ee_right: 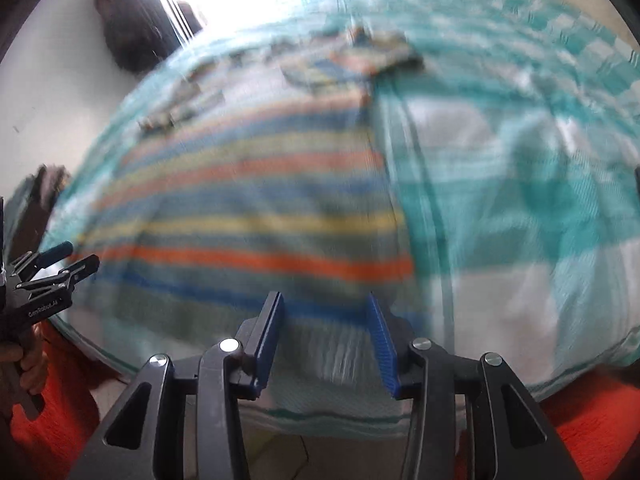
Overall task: Fold small clothes
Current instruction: 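Lift the hem with both grippers, fold it toward the collar, then open, then grasp the striped sleeve cuff with the left gripper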
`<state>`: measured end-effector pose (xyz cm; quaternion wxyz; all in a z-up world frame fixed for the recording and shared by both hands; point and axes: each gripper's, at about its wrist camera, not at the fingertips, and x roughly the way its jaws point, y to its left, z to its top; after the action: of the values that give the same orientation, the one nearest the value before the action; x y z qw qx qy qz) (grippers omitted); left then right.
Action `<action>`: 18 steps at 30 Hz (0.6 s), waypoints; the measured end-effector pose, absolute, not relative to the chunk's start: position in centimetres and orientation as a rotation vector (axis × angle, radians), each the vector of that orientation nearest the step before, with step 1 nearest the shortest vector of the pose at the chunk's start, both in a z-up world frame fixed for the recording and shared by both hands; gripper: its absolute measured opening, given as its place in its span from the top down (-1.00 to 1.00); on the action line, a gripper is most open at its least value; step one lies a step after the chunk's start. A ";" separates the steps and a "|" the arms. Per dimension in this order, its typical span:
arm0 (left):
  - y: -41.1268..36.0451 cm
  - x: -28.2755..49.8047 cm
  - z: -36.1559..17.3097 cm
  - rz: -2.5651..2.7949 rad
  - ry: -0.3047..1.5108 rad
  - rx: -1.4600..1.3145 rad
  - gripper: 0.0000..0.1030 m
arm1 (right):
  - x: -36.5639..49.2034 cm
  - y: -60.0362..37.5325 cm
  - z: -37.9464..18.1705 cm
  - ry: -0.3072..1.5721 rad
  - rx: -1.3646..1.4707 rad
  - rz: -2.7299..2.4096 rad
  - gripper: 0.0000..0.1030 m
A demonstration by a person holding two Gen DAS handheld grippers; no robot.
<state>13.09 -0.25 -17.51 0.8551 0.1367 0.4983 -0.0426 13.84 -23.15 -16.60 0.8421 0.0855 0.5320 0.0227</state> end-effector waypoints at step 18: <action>1.7 11.1 -17.1 -0.080 1.141 0.274 -0.87 | 12.6 -23.2 -17.1 1.101 0.153 0.057 0.12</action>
<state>11.14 1.66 -17.14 0.8320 0.1294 0.5382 -0.0378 12.58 -23.19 -17.09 0.8490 0.0727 0.5227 0.0268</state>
